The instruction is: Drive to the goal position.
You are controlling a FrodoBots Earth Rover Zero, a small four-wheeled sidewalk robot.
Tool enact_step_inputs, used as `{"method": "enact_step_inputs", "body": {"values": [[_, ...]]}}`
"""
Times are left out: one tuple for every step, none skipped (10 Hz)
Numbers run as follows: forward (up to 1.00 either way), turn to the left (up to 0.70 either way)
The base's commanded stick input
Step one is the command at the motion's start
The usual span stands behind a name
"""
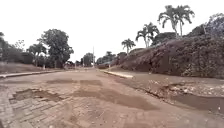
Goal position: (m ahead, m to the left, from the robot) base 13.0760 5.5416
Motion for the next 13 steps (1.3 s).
{"method": "enact_step_inputs", "body": {"values": [[1.0, 0.0], [1.0, 0.0], [1.0, 0.0], [1.0, 0.0], [1.0, 0.0], [1.0, 0.0], [1.0, 0.0], [1.0, 0.0], [1.0, 0.0], [1.0, 0.0], [1.0, 0.0], [1.0, 0.0], [1.0, 0.0]]}}
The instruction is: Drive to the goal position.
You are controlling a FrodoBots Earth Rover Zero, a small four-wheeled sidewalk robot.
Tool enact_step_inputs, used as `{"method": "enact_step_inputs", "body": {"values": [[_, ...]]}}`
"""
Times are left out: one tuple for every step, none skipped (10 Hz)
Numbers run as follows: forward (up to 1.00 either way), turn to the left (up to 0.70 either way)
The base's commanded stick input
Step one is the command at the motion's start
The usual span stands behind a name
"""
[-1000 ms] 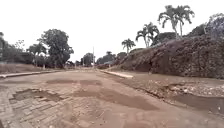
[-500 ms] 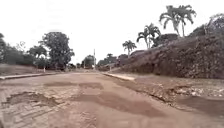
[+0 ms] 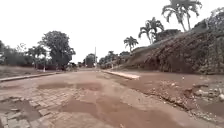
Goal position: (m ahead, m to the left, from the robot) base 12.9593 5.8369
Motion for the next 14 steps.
{"method": "enact_step_inputs", "body": {"values": [[1.0, 0.0], [1.0, 0.0], [1.0, 0.0], [1.0, 0.0], [1.0, 0.0], [1.0, 0.0], [1.0, 0.0], [1.0, 0.0], [1.0, 0.0], [1.0, 0.0], [1.0, 0.0], [1.0, 0.03], [1.0, 0.27], [1.0, 0.27]]}}
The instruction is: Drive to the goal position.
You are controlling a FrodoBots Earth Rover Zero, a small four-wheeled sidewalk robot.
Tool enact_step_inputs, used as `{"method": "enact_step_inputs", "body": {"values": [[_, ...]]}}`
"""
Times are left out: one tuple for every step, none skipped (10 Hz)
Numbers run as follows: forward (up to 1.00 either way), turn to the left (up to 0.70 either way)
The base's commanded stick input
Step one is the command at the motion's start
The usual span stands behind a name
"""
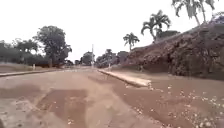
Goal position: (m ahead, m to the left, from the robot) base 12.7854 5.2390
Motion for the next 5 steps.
{"method": "enact_step_inputs", "body": {"values": [[1.0, 0.27], [1.0, 0.22], [1.0, 0.0], [1.0, 0.0], [1.0, 0.0]]}}
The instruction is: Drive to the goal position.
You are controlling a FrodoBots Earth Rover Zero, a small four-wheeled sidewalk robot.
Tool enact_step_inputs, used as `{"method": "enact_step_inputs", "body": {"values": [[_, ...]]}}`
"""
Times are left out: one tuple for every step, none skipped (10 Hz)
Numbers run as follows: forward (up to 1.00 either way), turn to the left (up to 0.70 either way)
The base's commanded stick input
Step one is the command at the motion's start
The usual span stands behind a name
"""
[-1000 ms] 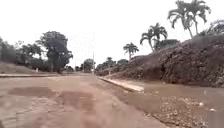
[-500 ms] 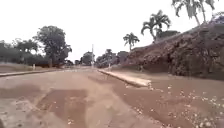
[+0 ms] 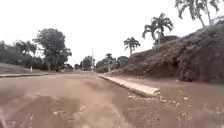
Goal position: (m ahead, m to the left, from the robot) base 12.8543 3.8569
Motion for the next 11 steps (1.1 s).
{"method": "enact_step_inputs", "body": {"values": [[1.0, 0.0], [1.0, 0.0], [1.0, 0.27], [1.0, 0.27], [1.0, 0.27], [1.0, 0.27], [1.0, 0.27], [1.0, 0.27], [1.0, 0.0], [1.0, 0.0], [1.0, 0.0]]}}
